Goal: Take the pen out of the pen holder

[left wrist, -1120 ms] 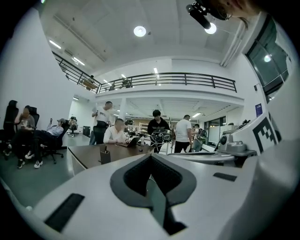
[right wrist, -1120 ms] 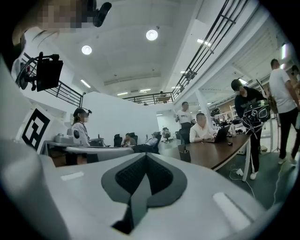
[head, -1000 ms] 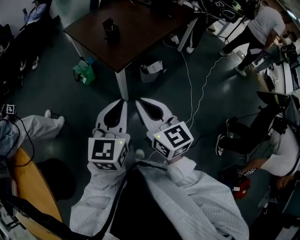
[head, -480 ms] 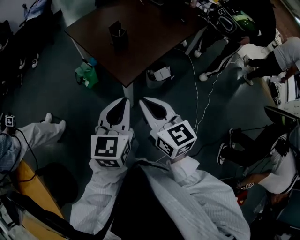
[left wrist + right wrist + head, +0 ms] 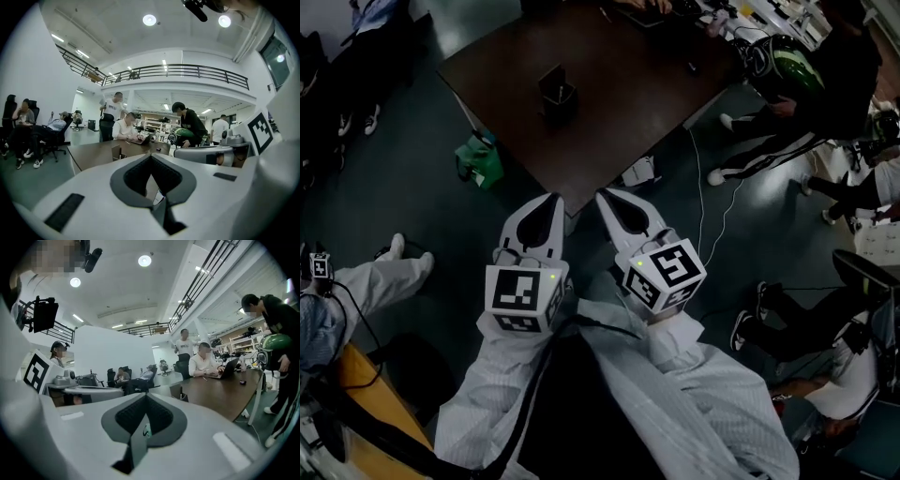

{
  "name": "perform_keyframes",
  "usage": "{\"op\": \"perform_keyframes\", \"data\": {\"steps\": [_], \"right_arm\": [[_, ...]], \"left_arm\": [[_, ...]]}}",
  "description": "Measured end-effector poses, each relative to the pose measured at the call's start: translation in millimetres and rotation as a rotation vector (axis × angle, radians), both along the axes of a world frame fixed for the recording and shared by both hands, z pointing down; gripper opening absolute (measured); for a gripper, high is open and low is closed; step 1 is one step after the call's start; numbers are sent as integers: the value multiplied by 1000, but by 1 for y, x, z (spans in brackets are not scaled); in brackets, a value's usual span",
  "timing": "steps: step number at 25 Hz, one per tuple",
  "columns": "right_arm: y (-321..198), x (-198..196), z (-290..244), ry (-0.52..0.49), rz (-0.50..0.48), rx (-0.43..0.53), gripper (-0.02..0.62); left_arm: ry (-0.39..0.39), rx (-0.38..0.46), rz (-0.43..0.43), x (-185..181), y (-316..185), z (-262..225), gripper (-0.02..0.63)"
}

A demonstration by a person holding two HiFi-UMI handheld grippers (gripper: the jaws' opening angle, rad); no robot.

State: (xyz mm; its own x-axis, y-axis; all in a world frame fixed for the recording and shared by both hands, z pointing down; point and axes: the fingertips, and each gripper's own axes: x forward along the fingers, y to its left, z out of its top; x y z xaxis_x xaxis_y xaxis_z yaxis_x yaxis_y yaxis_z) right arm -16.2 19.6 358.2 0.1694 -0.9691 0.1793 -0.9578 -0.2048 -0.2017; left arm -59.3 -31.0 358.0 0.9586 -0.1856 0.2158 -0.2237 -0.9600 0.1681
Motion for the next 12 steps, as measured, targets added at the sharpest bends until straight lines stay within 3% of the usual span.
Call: {"op": "perform_keyframes", "data": {"steps": [7, 12], "right_arm": [[-56, 66, 25, -29, -53, -36, 2], [-105, 128, 35, -43, -156, -48, 2]], "left_arm": [[-50, -21, -111, 32, -57, 24, 5], [-62, -35, -209, 84, -94, 33, 5]]}}
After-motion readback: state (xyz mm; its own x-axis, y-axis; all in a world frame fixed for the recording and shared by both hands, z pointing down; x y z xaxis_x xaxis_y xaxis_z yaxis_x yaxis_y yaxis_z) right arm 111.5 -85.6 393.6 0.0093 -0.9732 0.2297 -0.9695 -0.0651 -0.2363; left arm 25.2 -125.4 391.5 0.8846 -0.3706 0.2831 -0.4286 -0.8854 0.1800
